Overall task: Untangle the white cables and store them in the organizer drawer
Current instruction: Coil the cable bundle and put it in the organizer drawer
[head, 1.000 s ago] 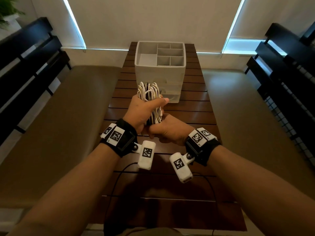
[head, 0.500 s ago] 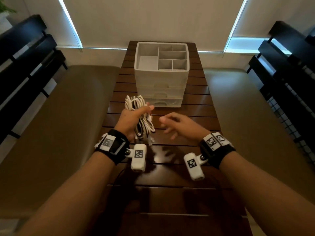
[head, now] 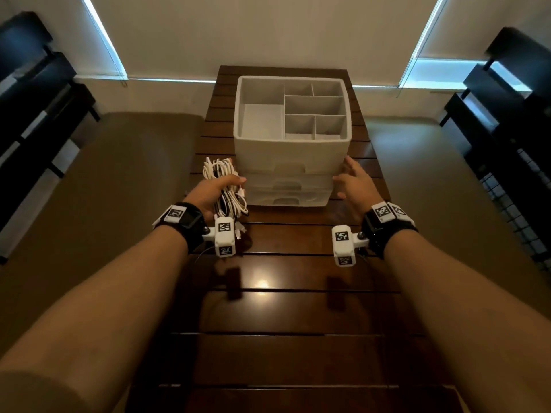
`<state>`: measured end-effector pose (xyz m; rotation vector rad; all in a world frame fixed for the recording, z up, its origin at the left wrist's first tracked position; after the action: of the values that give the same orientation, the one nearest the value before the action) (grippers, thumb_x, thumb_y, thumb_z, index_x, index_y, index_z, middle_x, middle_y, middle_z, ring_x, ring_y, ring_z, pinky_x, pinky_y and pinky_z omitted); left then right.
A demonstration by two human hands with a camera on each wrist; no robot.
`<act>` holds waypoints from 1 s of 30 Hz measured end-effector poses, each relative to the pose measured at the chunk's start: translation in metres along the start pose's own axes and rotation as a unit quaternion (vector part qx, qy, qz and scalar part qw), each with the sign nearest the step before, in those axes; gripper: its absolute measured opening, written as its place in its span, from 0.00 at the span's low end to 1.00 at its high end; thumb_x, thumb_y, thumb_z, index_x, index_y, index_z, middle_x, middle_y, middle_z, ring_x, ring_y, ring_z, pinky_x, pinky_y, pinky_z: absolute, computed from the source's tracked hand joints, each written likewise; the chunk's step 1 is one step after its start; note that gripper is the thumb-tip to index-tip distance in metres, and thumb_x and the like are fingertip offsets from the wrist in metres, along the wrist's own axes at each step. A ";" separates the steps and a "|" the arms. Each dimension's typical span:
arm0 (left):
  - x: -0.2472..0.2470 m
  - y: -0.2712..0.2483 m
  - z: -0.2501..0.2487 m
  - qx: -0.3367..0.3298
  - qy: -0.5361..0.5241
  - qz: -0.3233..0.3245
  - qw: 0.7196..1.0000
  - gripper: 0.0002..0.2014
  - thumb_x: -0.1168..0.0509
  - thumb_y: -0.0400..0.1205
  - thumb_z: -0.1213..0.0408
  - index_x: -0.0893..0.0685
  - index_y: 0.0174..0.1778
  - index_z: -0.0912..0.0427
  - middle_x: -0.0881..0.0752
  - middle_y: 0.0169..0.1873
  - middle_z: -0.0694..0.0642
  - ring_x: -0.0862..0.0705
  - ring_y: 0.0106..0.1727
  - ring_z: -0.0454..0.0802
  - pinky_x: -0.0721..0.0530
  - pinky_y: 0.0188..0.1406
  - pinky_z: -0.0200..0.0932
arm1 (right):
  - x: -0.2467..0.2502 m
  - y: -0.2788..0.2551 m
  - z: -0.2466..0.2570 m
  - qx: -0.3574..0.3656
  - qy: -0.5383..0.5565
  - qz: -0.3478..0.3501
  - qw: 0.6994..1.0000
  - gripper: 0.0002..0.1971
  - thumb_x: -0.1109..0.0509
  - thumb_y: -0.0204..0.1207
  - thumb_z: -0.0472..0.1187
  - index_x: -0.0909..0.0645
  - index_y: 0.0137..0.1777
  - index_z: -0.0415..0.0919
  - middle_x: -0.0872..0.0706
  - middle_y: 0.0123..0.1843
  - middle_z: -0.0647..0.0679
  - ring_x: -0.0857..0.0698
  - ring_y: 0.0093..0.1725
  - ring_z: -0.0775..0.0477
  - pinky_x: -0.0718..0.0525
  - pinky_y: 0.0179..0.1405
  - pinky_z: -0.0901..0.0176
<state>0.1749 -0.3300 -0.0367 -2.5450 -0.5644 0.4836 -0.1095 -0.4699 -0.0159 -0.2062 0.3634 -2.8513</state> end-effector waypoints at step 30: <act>0.002 -0.112 0.080 -0.109 -0.047 -0.043 0.992 0.16 0.27 0.79 0.79 0.11 0.57 0.54 0.12 0.39 0.57 0.11 0.38 0.55 0.09 0.43 0.53 | -0.004 -0.153 -0.108 -0.173 0.119 -0.109 0.972 0.07 0.29 0.84 0.44 0.18 0.57 0.42 0.12 0.44 0.42 0.15 0.33 0.49 0.14 0.32 0.54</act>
<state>0.1089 -0.2098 -0.0436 -2.6995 -0.7977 0.5403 -0.1605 -0.3008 -0.0797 0.0371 0.9452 -3.0122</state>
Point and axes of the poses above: each hand's wrist, its own y-axis towards the middle knuckle, its own x-axis out of the back of the hand, z = x × y, the point moved 8 cm from there along y, towards the middle knuckle
